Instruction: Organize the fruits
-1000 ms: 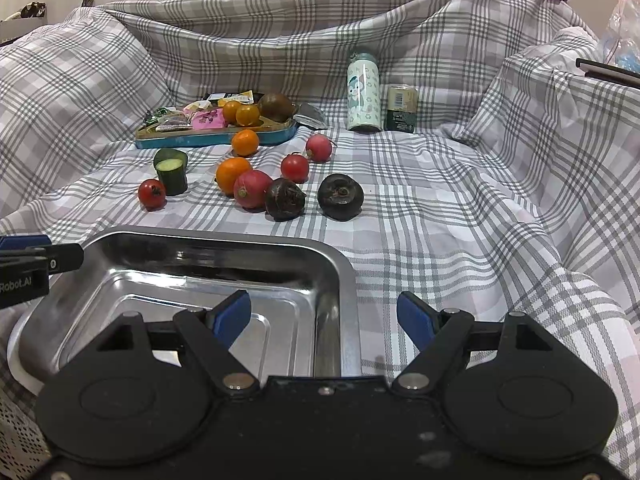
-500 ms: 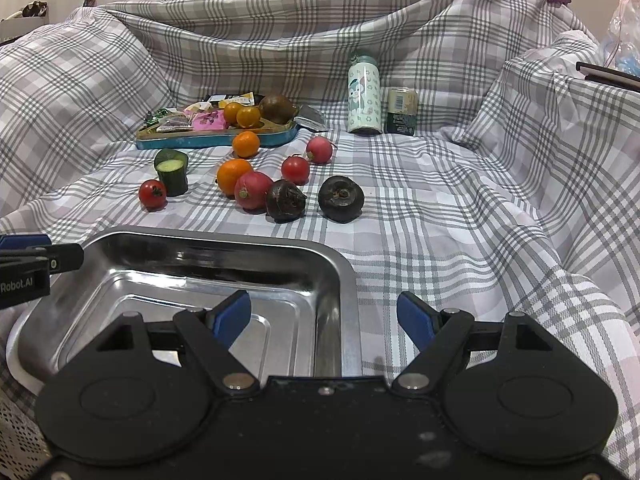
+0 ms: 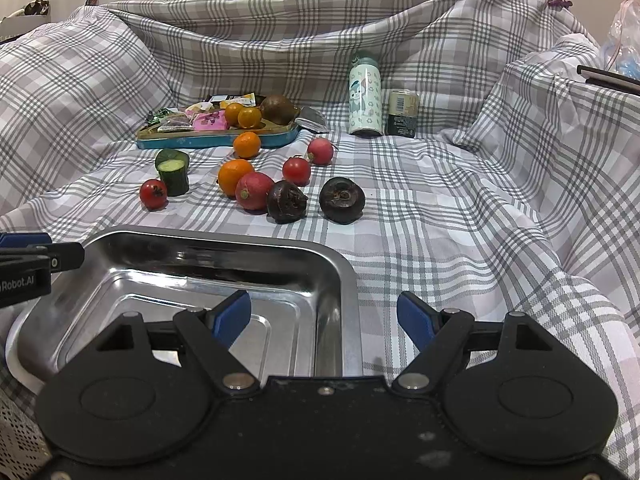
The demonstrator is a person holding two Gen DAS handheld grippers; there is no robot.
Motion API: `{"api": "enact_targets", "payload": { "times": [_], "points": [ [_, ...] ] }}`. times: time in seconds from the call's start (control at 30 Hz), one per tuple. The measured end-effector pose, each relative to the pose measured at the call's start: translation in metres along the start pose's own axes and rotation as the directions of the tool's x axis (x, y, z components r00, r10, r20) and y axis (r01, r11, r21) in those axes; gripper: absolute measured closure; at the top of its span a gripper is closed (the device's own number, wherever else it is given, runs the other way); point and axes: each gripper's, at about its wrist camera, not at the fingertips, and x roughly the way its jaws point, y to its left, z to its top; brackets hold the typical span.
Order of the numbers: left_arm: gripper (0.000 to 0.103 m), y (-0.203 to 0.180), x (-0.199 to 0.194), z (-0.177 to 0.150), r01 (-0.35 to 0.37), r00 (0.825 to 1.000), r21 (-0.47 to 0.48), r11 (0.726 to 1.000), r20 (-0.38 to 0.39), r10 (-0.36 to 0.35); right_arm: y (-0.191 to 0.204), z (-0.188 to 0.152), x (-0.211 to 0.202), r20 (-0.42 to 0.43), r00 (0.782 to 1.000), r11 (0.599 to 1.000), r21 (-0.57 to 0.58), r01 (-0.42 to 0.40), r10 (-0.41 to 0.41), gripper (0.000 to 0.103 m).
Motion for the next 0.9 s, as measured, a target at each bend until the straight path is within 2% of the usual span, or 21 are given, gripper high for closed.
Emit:
{"api": "enact_targets", "payload": {
  "times": [0.9],
  "points": [
    [0.059, -0.0003, -0.0001, 0.0002, -0.003, 1.000, 0.000, 1.000, -0.001, 0.003, 0.0024, -0.0026, -0.0007, 0.010, 1.000, 1.000, -0.022, 0.002, -0.002, 0.021]
  ]
}}
